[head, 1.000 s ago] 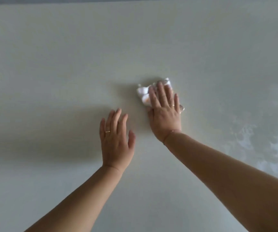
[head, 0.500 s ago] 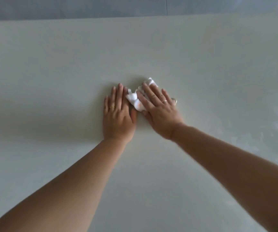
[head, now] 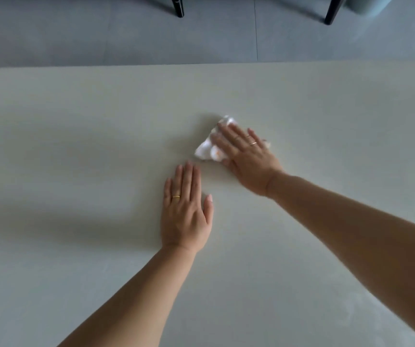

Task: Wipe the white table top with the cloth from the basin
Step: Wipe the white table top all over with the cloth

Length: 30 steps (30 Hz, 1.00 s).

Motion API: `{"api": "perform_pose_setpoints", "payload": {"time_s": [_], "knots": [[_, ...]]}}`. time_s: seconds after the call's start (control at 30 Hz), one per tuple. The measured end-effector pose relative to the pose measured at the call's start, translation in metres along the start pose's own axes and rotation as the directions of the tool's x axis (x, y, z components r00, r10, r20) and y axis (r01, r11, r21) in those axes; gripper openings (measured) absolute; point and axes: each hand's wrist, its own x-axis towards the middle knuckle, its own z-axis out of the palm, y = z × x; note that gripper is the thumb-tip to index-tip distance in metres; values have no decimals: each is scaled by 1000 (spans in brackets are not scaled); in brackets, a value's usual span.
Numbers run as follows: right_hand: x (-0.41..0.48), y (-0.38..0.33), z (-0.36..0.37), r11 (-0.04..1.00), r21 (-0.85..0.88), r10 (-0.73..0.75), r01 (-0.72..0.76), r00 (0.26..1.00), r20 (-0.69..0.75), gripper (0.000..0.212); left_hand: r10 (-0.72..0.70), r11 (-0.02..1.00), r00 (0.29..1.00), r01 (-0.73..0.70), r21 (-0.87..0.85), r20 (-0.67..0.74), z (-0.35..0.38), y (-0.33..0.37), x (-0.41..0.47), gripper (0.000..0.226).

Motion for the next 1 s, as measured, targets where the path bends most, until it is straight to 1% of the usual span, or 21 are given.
{"api": "perform_pose_setpoints", "payload": {"time_s": [0.07, 0.13, 0.17, 0.2, 0.23, 0.27, 0.33, 0.37, 0.4, 0.43, 0.5, 0.57, 0.6, 0.63, 0.67, 0.7, 0.77, 0.83, 0.87, 0.93, 1.0], "knots": [[12, 33, -12, 965, 76, 256, -253, 966, -44, 53, -1, 1000, 1000, 0, -16, -12, 0, 0, 0, 61], [26, 32, -13, 811, 179, 578, -558, 810, -96, 53, -15, 1000, 1000, 14, -18, -8, 0, 0, 0, 61], [35, 17, -10, 731, 203, 678, -652, 726, -113, 54, -22, 1000, 1000, 22, -16, -3, 1, 0, 0, 61], [41, -2, -6, 692, 214, 718, -689, 689, -103, 55, -26, 1000, 1000, 26, -13, 6, 0, 1, 0, 62], [44, -22, -1, 721, 213, 687, -659, 721, -91, 57, -27, 1000, 1000, 27, -10, 16, -1, 1, 0, 62], [45, -40, 5, 806, 191, 583, -561, 809, -83, 58, -26, 1000, 999, 26, -9, 21, -2, 2, 0, 62], [37, -52, 7, 966, 112, 237, -234, 971, -19, 59, -22, 1000, 999, 22, -15, 26, -4, 3, 0, 61], [36, -38, 1, 994, 80, 71, -72, 997, 15, 58, -13, 1000, 1000, 14, -24, 25, -6, 3, 2, 62], [39, -18, -5, 998, 54, -26, 24, 999, 38, 57, 2, 1000, 1000, -1, -30, 18, -7, 2, 5, 62], [41, 4, -11, 999, 33, -33, 32, 998, 44, 56, 19, 999, 1000, -19, -32, 4, -8, 2, 12, 63], [47, 46, -23, 980, 63, 187, -187, 982, 11, 55, 25, 999, 999, -26, -36, -32, -10, 6, 35, 64], [53, 65, -28, 846, 166, 520, -507, 853, -44, 53, 2, 999, 999, -4, -47, -43, -8, 13, 62, 64], [59, 58, -26, 769, 185, 632, -612, 772, -68, 53, -9, 999, 999, 8, -45, -31, -5, 18, 73, 64], [65, 46, -23, 726, 187, 683, -662, 726, -78, 54, -20, 999, 1000, 19, -36, -14, 0, 21, 80, 65], [70, 30, -18, 746, 178, 661, -642, 747, -78, 55, -29, 999, 1000, 29, -25, 0, 4, 24, 84, 66], [74, 16, -13, 822, 154, 564, -548, 822, -78, 56, -35, 999, 999, 35, -13, 7, 7, 25, 85, 67], [74, 6, -9, 966, 83, 249, -246, 968, -26, 55, -36, 999, 999, 36, -16, -6, 10, 25, 85, 68], [79, 32, -20, 999, 2, 43, -43, 999, 22, 54, -36, 999, 999, 36, -38, -21, 10, 25, 85, 68], [83, 52, -25, 998, -21, 55, -55, 998, 16, 54, -37, 998, 999, 37, -43, -20, 10, 25, 85, 68], [95, 93, -37, 954, 39, 298, -297, 954, -25, 54, -37, 998, 999, 36, -42, -5, 9, 26, 85, 69], [111, 108, -44, 787, 168, 608, -594, 793, -45, 53, -41, 999, 999, 41, -34, 5, 8, 27, 86, 71]]}}
